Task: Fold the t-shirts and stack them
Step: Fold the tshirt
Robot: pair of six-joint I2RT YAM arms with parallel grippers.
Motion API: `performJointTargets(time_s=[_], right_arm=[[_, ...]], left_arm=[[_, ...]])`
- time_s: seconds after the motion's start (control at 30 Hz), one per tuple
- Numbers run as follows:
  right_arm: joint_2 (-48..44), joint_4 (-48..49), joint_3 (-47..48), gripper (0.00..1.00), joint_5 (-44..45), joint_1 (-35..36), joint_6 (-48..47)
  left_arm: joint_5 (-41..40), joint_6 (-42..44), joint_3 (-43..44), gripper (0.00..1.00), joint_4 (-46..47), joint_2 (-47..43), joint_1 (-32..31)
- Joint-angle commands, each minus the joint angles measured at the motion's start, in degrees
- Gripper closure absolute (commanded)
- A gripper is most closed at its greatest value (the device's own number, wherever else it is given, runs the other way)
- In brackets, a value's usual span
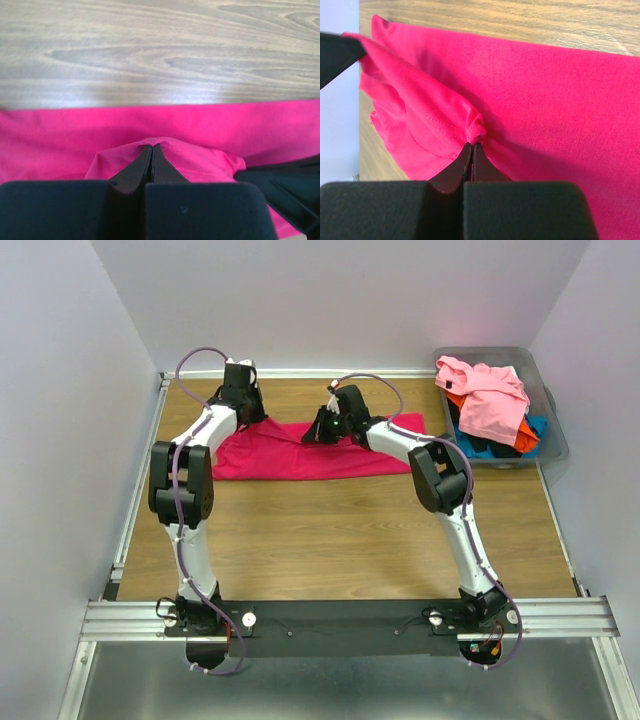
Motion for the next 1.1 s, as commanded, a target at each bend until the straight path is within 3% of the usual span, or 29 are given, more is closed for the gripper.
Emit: performJointTargets(time_s=[0.0,0.4,0.57,1.07], right_arm=[[1.36,-0.96,1.58,0.99,1.77,-0.51,0.37],[1.54,-0.96,0.26,0.98,1.6,-0.68,1.25],[1.63,-0.87,0.0,0.97,1.07,-0.77,2.13],[-2.59,-0.87,-3.34,0.97,-0.07,-0.68,0.99]], left_arm=[[1.52,1.59,2.76,1.0,2.08,2.24,0.39],[3.19,1.85,3.73,1.0,0.24,6.9,0.47],[3.8,1.41,6.28,1.0,-4.59,8.49,0.74],[6.43,0.71,8.22,1.0,-14.26,4.01,1.7]])
